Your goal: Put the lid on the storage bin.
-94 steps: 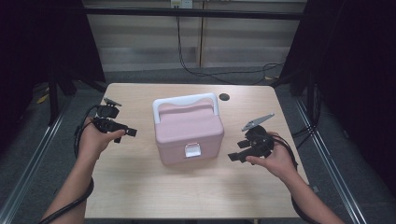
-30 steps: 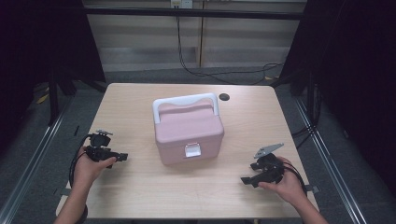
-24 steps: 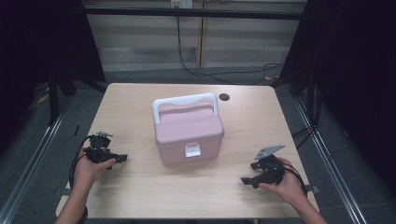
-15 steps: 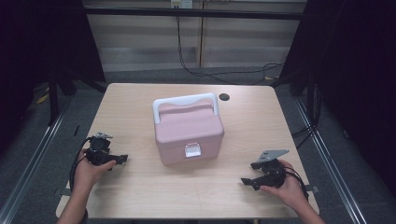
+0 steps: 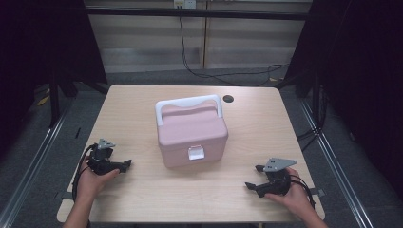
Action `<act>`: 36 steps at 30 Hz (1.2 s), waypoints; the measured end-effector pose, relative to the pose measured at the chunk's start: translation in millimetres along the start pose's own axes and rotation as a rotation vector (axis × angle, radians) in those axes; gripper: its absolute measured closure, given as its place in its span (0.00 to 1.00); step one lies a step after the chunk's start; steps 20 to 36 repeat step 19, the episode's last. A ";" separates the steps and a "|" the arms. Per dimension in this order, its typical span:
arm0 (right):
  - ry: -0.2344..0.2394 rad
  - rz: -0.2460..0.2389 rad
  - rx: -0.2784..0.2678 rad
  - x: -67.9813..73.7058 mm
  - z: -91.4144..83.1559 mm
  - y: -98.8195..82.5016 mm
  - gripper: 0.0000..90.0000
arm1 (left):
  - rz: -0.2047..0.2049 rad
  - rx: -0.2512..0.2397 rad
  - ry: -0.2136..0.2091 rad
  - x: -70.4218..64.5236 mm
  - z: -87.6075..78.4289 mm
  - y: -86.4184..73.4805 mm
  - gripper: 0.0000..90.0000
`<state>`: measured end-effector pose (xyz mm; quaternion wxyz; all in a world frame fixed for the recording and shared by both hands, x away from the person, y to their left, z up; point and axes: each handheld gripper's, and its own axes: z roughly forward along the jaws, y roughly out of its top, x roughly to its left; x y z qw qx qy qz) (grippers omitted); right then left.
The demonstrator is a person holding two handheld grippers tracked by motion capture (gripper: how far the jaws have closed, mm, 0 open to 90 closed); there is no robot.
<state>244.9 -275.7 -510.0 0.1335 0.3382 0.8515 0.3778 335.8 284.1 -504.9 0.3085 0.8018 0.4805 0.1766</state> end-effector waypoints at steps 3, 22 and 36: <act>-0.002 0.000 0.001 0.3 0.1 0.1 0.22 | -0.001 -0.032 -0.007 1.0 0.7 -3.8 0.05; 0.000 0.001 0.001 -0.1 0.2 0.2 0.22 | 0.007 -0.053 -0.016 2.3 1.9 -6.2 0.02; 0.000 0.001 0.001 -0.1 0.2 0.2 0.22 | 0.007 -0.053 -0.016 2.3 1.9 -6.2 0.02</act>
